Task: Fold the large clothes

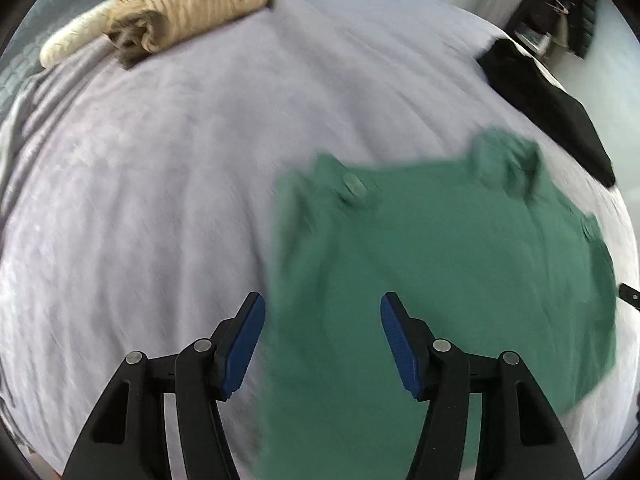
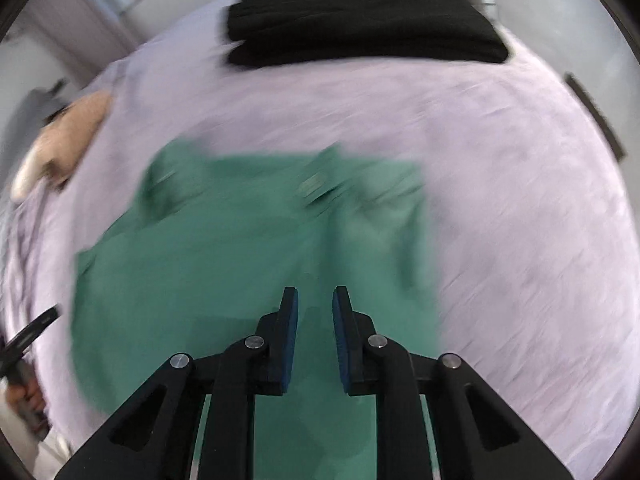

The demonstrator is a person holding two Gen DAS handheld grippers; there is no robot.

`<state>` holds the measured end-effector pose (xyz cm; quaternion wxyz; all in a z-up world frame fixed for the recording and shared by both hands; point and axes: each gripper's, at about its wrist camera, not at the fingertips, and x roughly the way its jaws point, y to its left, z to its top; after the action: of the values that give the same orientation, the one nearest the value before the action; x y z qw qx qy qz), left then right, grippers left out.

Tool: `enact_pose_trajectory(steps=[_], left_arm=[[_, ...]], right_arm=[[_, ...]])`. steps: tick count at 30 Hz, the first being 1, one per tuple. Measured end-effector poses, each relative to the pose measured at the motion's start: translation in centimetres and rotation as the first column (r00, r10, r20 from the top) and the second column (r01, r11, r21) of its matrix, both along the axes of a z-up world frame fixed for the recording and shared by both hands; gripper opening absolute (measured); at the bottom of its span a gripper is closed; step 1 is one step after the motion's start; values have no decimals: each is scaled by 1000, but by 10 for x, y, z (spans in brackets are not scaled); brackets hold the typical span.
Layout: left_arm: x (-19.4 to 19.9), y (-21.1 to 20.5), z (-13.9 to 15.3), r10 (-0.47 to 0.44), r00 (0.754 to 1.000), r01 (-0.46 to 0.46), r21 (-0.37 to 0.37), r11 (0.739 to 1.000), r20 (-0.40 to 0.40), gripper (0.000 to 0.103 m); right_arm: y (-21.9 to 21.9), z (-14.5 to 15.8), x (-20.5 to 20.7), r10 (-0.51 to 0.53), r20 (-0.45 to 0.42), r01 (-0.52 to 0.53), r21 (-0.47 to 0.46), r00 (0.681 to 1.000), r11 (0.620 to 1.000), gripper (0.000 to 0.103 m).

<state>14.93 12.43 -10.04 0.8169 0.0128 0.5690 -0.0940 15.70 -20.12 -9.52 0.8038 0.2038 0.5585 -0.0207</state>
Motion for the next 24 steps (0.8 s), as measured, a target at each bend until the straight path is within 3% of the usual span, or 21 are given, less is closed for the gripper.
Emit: enact_pose_trajectory(steps=[3,6,7,9,12,14,16,19,22,24], left_arm=[[-22,-12,-34,10,999,-7,73,997,-38,62],[-35,0,-63,50,997,-44,91,995,-59,62],[-38,8,-66,54,997,-49,94,994,-53,62],[-40,25,-68,78,995,-71,92,993,-68,74],[-42,51,-64,136,987,-129,80,988,-84,75],[-44,56,-53,161,984,-155,83,985,-82,75],[-45,53,-40,167,985,-161,109,981,-46,75],[-45,45,-28,167,986,-165,87,982,-16,75],[-44,34,-25,160,987,-159,86,984,-3,75],[-36,31,-28,156,988,-155,97,983,-5,75]], right_arm=[[21,-27,-12,27,-67,-29,-39,997,999,19],[4,-62,-34,-50,-127,41,-76,991,996,12],[-6,-66,-41,-83,-123,75,-69,989,995,9],[-33,-69,-59,-163,-119,158,-50,979,986,0],[-55,-69,-75,-212,-123,217,23,969,976,0],[-56,-59,-77,-254,-133,257,8,958,966,0],[-57,-42,-70,-263,-71,264,12,962,964,3],[-51,-22,-42,-206,12,205,55,979,977,3],[-45,-30,-5,-137,16,135,90,990,987,3],[-45,-54,26,-136,-26,137,40,990,990,3]])
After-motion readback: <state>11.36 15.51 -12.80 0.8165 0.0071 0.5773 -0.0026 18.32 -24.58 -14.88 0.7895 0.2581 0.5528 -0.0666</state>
